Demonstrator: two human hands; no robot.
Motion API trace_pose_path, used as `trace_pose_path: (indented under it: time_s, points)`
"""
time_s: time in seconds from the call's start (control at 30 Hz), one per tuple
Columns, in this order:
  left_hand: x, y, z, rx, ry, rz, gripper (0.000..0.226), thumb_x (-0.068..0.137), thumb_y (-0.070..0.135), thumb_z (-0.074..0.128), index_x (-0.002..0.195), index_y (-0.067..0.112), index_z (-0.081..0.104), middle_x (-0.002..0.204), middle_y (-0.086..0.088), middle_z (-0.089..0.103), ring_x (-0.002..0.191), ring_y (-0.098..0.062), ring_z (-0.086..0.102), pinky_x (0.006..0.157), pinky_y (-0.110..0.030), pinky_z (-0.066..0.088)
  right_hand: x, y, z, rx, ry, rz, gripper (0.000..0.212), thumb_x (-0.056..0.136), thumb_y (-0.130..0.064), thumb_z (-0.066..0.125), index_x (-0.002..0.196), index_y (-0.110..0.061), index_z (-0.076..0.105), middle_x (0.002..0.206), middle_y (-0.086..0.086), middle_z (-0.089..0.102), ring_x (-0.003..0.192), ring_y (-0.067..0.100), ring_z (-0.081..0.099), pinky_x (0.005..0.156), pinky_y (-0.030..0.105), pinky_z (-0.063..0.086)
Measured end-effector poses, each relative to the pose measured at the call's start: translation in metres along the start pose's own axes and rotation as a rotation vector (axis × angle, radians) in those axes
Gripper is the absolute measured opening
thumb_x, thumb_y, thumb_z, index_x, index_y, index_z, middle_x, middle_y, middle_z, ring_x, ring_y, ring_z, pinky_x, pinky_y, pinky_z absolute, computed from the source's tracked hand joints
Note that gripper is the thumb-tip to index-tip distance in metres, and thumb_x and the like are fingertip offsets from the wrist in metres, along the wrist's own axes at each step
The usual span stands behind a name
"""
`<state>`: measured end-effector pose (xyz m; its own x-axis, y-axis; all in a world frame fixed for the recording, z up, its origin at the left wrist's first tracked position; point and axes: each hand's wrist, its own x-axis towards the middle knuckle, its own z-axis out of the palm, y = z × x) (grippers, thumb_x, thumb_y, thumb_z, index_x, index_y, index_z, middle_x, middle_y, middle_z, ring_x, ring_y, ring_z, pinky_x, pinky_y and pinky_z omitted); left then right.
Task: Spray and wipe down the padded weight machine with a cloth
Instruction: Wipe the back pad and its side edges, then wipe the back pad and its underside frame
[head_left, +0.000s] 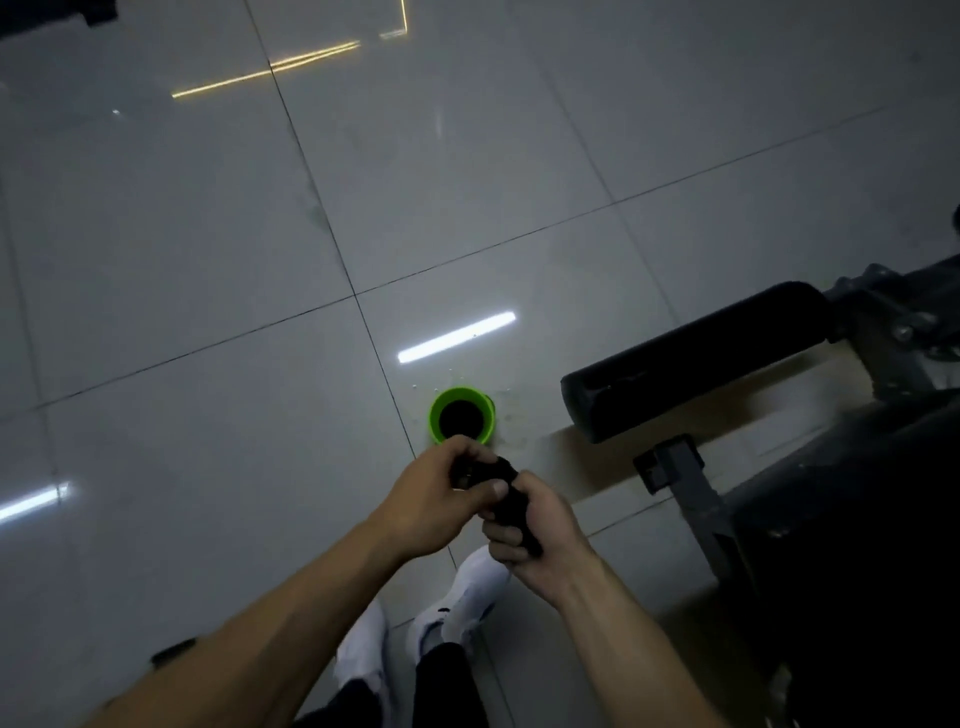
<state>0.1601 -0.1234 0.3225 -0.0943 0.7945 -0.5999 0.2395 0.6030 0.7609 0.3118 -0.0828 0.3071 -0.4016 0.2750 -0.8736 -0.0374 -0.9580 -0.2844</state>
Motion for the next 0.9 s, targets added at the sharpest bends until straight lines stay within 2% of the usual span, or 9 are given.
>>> trace_pose_path:
  time_s: [0.1,0.2,0.33,0.4,0.47,0.6,0.7,0.77,0.9]
  points:
    - [0.026,-0.007,0.005,-0.186,0.124,-0.157,0.022,0.087,0.012,0.079,0.104,0.017,0.066,0.100,-0.006,0.069,0.075,-0.019,0.069,0.066,-0.033,0.059,0.030,0.000,0.002,-0.290,0.159,-0.204,0.028,0.094,-0.031,0.043,0.096,-0.004,0.053,0.063,0.005,0.047,0.044,0.016,0.032,0.047,0.035,0.015]
    - [0.058,-0.015,0.008,-0.493,0.262,-0.411,0.021,0.083,0.005,0.080,0.101,0.007,0.068,0.085,-0.010,0.071,0.067,-0.019,0.067,0.050,-0.027,0.048,0.056,-0.002,0.006,-0.548,0.314,-0.361,0.038,0.102,-0.055,0.052,0.110,-0.018,0.054,0.090,-0.007,0.066,0.072,0.005,0.064,0.057,0.022,0.043]
    - [0.113,-0.044,0.008,-0.775,0.407,-0.670,0.024,0.078,-0.009,0.070,0.102,-0.005,0.073,0.071,-0.017,0.063,0.043,-0.016,0.047,0.037,-0.020,0.030,0.103,0.004,-0.010,-0.734,0.268,-0.467,0.009,0.104,-0.035,0.059,0.112,-0.036,0.056,0.097,-0.015,0.069,0.086,-0.007,0.066,0.067,0.011,0.049]
    - [0.138,-0.064,0.010,-0.698,0.462,-0.621,0.022,0.080,-0.005,0.072,0.102,-0.002,0.076,0.071,-0.012,0.067,0.049,-0.018,0.052,0.039,-0.021,0.039,0.132,0.012,-0.016,-0.588,0.254,-0.456,0.021,0.105,-0.018,0.058,0.114,-0.037,0.063,0.096,-0.015,0.073,0.081,0.002,0.070,0.068,0.019,0.055]
    - [0.152,-0.084,0.020,-0.371,0.454,-0.399,0.023,0.081,0.019,0.083,0.103,0.014,0.080,0.080,0.004,0.076,0.070,-0.011,0.069,0.062,-0.022,0.055,0.166,0.016,-0.022,-0.243,0.321,-0.319,0.020,0.107,-0.015,0.053,0.115,-0.026,0.068,0.081,-0.001,0.073,0.059,0.011,0.063,0.050,0.026,0.049]
    - [0.151,-0.136,0.032,0.201,0.230,0.130,0.046,0.092,0.050,0.063,0.136,0.038,0.062,0.136,0.023,0.060,0.119,0.003,0.054,0.098,-0.021,0.047,0.214,0.009,-0.038,0.389,0.177,0.109,0.033,0.104,-0.027,0.040,0.083,-0.009,0.058,0.047,0.000,0.039,0.031,0.011,0.029,0.031,0.019,0.022]
    - [0.168,-0.171,0.021,0.240,0.157,0.310,0.040,0.099,0.045,0.053,0.136,0.031,0.059,0.130,0.013,0.061,0.116,-0.009,0.059,0.093,-0.035,0.053,0.236,0.013,-0.039,0.274,0.058,0.211,0.051,0.102,-0.036,0.033,0.061,-0.016,0.055,0.047,-0.004,0.031,0.032,0.010,0.024,0.032,0.016,0.015]
    - [0.183,-0.182,0.014,0.222,0.169,0.274,0.034,0.096,0.047,0.057,0.121,0.027,0.067,0.111,0.009,0.064,0.101,-0.012,0.063,0.082,-0.038,0.054,0.249,0.021,-0.037,0.096,0.116,0.200,0.055,0.106,-0.048,0.032,0.069,-0.018,0.060,0.048,-0.003,0.034,0.035,0.011,0.025,0.036,0.017,0.017]
    - [0.205,-0.187,0.007,-0.017,0.173,0.019,0.019,0.089,0.049,0.067,0.083,0.030,0.069,0.076,0.007,0.067,0.075,-0.016,0.065,0.068,-0.040,0.053,0.265,0.032,-0.037,-0.545,0.377,-0.238,0.067,0.099,-0.074,0.035,0.092,-0.020,0.075,0.071,-0.001,0.069,0.063,0.015,0.062,0.055,0.028,0.043]
